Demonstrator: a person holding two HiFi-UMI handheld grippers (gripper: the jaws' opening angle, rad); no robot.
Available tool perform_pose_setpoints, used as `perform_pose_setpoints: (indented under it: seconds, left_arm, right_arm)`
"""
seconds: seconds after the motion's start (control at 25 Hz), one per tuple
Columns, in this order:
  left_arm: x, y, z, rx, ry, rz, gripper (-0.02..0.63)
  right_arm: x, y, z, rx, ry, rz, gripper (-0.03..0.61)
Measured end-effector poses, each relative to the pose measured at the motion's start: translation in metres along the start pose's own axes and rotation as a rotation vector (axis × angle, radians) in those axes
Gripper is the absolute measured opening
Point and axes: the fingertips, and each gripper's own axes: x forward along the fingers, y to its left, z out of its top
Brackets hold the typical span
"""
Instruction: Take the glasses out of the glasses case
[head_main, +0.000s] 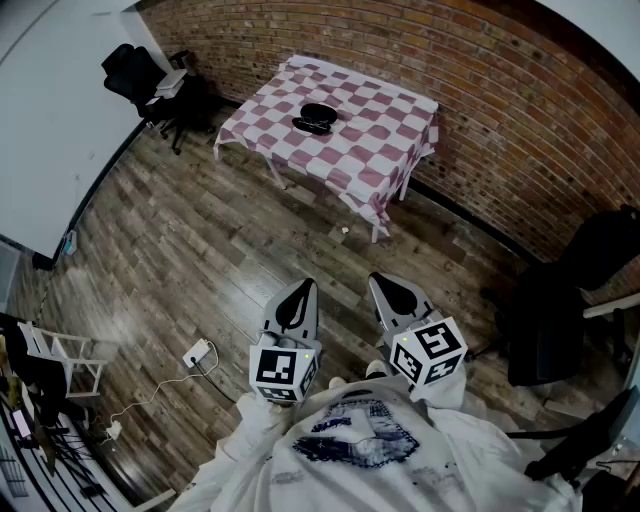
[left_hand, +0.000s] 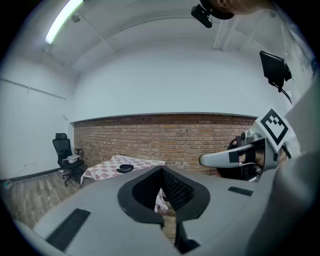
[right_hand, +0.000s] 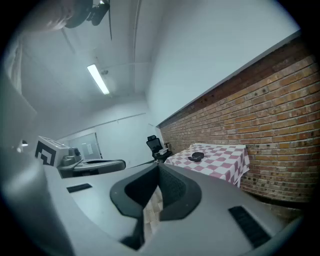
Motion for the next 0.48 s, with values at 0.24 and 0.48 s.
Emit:
perform_pose_setpoints:
  seconds: [0.24,0.48]
  left_arm:
    - [-0.023,-0.009,-0.009,-0.038,0.010,0.046,0.009]
    - [-0.025,-0.027,-0.010,-0.030,0.006,0.090,0.009]
  right_arm:
    - [-0.014,0.015,-0.006,-0.002,0.008,0.027,0.012]
    - [-0.032,0.003,-0.006,0.007,-0.009,0.045,0.012]
